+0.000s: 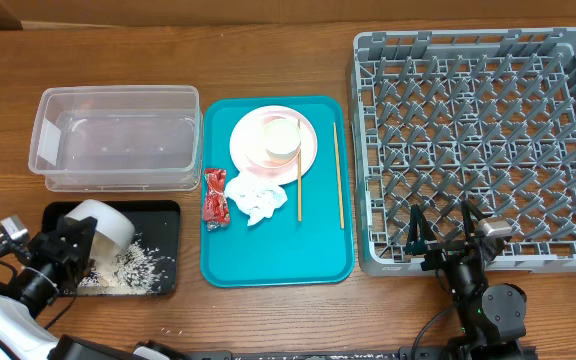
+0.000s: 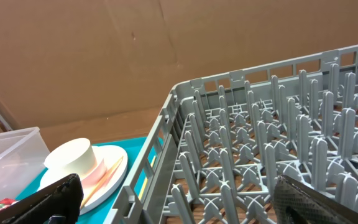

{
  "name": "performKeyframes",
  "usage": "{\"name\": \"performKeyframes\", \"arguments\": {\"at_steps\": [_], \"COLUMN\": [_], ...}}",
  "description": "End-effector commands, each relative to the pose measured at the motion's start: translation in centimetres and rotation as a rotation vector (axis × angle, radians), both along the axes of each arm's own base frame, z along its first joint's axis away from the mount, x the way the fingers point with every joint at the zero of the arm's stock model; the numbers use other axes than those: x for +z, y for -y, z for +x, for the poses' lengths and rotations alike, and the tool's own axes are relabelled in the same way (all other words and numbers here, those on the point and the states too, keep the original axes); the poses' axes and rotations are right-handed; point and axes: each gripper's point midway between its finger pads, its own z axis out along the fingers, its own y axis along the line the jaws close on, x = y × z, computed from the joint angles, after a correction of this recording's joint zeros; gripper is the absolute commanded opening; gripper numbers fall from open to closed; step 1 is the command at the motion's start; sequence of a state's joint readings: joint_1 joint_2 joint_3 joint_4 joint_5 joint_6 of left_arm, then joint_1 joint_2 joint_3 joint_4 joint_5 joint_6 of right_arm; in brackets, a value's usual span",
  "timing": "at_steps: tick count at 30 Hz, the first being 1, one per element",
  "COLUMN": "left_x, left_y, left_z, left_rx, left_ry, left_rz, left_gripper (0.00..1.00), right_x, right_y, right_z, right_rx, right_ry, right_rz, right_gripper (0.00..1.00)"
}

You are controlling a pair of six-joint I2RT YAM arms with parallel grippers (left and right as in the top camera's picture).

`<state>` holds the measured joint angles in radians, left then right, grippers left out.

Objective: Sort waste into correct bins and load items into the dishwasher
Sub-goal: 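Tilt the bowl with the left gripper to dump rice onto the black tray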

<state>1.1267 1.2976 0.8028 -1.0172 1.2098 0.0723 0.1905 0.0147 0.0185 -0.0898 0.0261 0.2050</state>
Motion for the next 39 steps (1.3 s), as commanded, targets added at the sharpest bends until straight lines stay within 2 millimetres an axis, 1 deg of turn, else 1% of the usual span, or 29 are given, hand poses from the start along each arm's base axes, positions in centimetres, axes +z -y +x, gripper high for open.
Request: {"name": "performKeyframes", "arguments": {"at_steps": [1, 4, 6, 8, 10, 12, 14, 16, 17, 19, 21, 23, 24, 25, 28, 30, 32, 35, 37, 39], "left_x": [1.9, 1.8, 2.4, 2.7, 2.6, 2.6, 2.4, 1.9, 1.8, 2.4, 3.3, 3.6, 3.6, 3.6, 4.0, 3.4, 3.1, 3.9, 3.7, 3.7], "left_y": [0.9, 0.6, 1.1, 1.3, 1.3, 1.9, 2.1, 1.9, 1.8, 2.1, 2.2, 1.5, 1.0, 0.9, 1.6, 1.4, 1.4, 2.3, 1.8, 1.8], "left_z": [0.3, 0.3, 0.3, 0.4, 0.4, 0.2, 0.1, 0.1, 0.1, 0.2, 0.4, 0.8, 1.0, 1.1, 1.2, 1.2, 1.1, 1.2, 1.3, 1.4], "left_rx": [-0.045, -0.042, -0.051, -0.064, -0.062, -0.066, -0.085, -0.082, -0.071, -0.06, -0.066, -0.064, -0.052, -0.044, -0.069, -0.074, -0.06, -0.087, -0.087, -0.077], "left_ry": [0.132, 0.129, 0.159, 0.192, 0.178, 0.167, 0.167, 0.14, 0.128, 0.133, 0.187, 0.232, 0.227, 0.216, 0.238, 0.219, 0.185, 0.229, 0.235, 0.218], "left_rz": [0.044, 0.058, 0.034, 0.05, 0.042, 0.015, 0.046, 0.055, 0.029, -0.039, -0.049, -0.006, -0.011, -0.035, -0.046, -0.003, -0.03, -0.048, -0.005, -0.049], "left_gripper": [0.04, 0.04, 0.04, 0.04, 0.04, 0.04, 0.04, 0.04, 0.04, 0.04, 0.04, 0.04, 0.04, 0.04, 0.04, 0.04, 0.04, 0.04, 0.04, 0.04], "right_x": [0.0, 0.0, 0.0, 0.0, 0.0, 0.0, 0.0, 0.0, 0.0, 0.0, 0.0, 0.0, 0.0, 0.0, 0.0, 0.0, 0.0, 0.0, 0.0, 0.0], "right_y": [0.1, 0.1, 0.1, 0.1, 0.1, 0.1, 0.1, 0.1, 0.1, 0.1, 0.1, 0.1, 0.1, 0.1, 0.1, 0.1, 0.1, 0.1, 0.1, 0.1], "right_z": [0.0, 0.0, 0.0, 0.0, 0.0, 0.0, 0.0, 0.0, 0.0, 0.0, 0.0, 0.0, 0.0, 0.0, 0.0, 0.0, 0.0, 0.0, 0.0, 0.0], "right_rx": [-0.004, -0.004, -0.004, -0.004, -0.004, -0.004, -0.004, -0.004, -0.004, -0.004, -0.004, -0.004, -0.004, -0.004, -0.004, -0.004, -0.004, -0.004, -0.004, -0.004], "right_ry": [0.01, 0.01, 0.01, 0.01, 0.01, 0.01, 0.01, 0.01, 0.01, 0.01, 0.01, 0.01, 0.01, 0.01, 0.01, 0.01, 0.01, 0.01, 0.01, 0.01], "right_rz": [-0.002, -0.002, -0.002, -0.002, -0.002, -0.002, -0.002, -0.002, -0.002, -0.002, -0.002, -0.002, -0.002, -0.002, -0.002, -0.002, -0.002, -0.002, -0.002, -0.002], "right_gripper": [1.0, 1.0, 1.0, 1.0, 1.0, 1.0, 1.0, 1.0, 1.0, 1.0, 1.0, 1.0, 1.0, 1.0, 1.0, 1.0, 1.0, 1.0, 1.0, 1.0]}}
